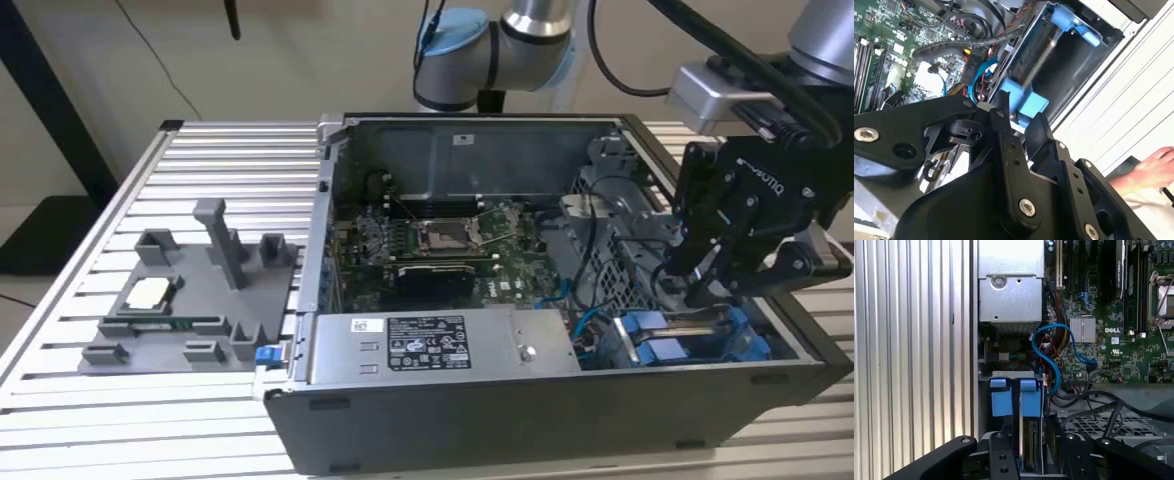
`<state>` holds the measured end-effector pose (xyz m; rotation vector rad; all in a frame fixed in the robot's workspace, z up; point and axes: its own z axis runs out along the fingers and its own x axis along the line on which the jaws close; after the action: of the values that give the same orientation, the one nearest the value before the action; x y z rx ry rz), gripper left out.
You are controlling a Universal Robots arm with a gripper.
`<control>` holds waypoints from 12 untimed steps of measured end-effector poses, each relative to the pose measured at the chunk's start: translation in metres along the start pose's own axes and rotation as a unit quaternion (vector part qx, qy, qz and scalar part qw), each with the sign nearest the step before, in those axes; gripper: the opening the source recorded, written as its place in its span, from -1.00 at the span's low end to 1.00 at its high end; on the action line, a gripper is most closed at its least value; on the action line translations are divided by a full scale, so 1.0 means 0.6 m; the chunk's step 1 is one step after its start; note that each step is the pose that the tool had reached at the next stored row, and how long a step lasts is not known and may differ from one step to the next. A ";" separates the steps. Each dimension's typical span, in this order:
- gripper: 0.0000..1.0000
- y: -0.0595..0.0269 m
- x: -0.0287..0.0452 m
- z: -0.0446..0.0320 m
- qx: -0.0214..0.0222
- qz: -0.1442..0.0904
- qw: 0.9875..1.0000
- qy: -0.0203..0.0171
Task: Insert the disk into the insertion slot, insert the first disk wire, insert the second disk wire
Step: 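Insert the disk into the insertion slot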
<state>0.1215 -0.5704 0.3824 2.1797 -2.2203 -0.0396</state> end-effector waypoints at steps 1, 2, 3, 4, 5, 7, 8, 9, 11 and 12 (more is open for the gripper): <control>-0.19 0.000 0.000 -0.002 0.000 0.000 1.000 0.000; -0.19 0.000 0.000 -0.004 0.000 0.000 1.000 0.001; -0.19 0.000 0.000 -0.007 0.000 0.000 1.000 0.001; -0.19 0.001 0.000 -0.010 0.000 0.000 1.000 0.002; -0.19 0.001 0.000 -0.012 0.000 0.000 1.000 0.003; -0.19 0.001 -0.002 -0.013 0.000 0.000 1.000 0.003; -0.19 0.001 -0.004 -0.013 0.000 0.000 1.000 0.003; -0.19 0.001 -0.007 -0.013 0.000 0.000 1.000 0.003; -0.19 0.001 -0.011 -0.013 0.000 0.000 1.000 0.004; -0.19 0.001 -0.015 -0.013 0.000 0.000 1.000 0.004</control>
<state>0.1212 -0.5614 0.3904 2.1756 -2.2165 -0.0322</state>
